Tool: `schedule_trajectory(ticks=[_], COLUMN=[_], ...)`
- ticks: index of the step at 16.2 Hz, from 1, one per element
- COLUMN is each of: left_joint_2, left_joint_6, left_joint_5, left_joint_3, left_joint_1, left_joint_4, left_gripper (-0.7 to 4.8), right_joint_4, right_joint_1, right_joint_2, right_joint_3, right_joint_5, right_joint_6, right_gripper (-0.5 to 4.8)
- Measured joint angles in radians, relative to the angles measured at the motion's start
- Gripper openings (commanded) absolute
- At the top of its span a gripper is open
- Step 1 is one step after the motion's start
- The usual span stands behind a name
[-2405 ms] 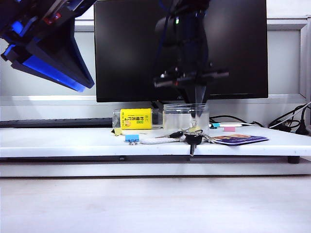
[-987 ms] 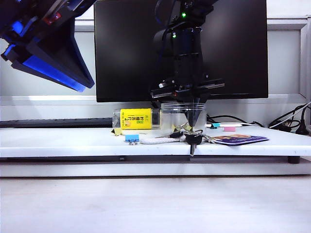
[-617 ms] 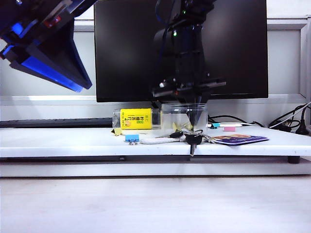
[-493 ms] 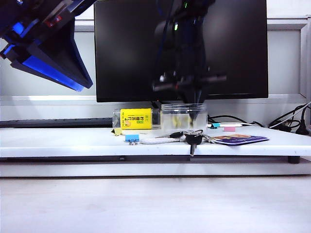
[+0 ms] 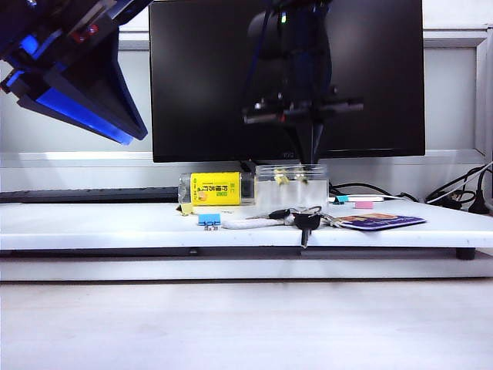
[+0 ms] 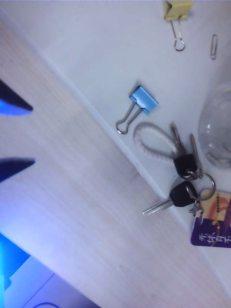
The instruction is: Take the clips out of the round transparent plastic box and place them on the table.
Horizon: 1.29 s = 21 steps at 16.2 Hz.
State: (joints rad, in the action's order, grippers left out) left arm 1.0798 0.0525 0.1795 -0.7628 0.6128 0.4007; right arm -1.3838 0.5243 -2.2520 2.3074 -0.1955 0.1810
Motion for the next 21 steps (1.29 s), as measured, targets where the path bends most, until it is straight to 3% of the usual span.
schedule_trajectory(ticks=[12, 16, 21], left_joint_2=[0.000, 0.000, 0.000], left_joint_6=[0.000, 0.000, 0.000], left_joint_5=[0.000, 0.000, -0.001], left_joint_3=[0.000, 0.000, 0.000], left_joint_1=[0.000, 0.000, 0.000], left_joint_4=[-0.020, -0.022, -0.016], left_gripper=[1.24, 1.25, 1.25], right_joint_4=[0.061, 0.112, 0.128], right_joint_1=[0.004, 0.000, -0.083], right_joint_2=[0.074, 0.074, 0.074], right_joint_3=[0.017, 0.017, 0.017], right_joint_5=[0.039, -0.005, -0.026], right_joint_6=[-0.010, -0.046, -0.048], right_gripper=[-0.01, -0.01, -0.01])
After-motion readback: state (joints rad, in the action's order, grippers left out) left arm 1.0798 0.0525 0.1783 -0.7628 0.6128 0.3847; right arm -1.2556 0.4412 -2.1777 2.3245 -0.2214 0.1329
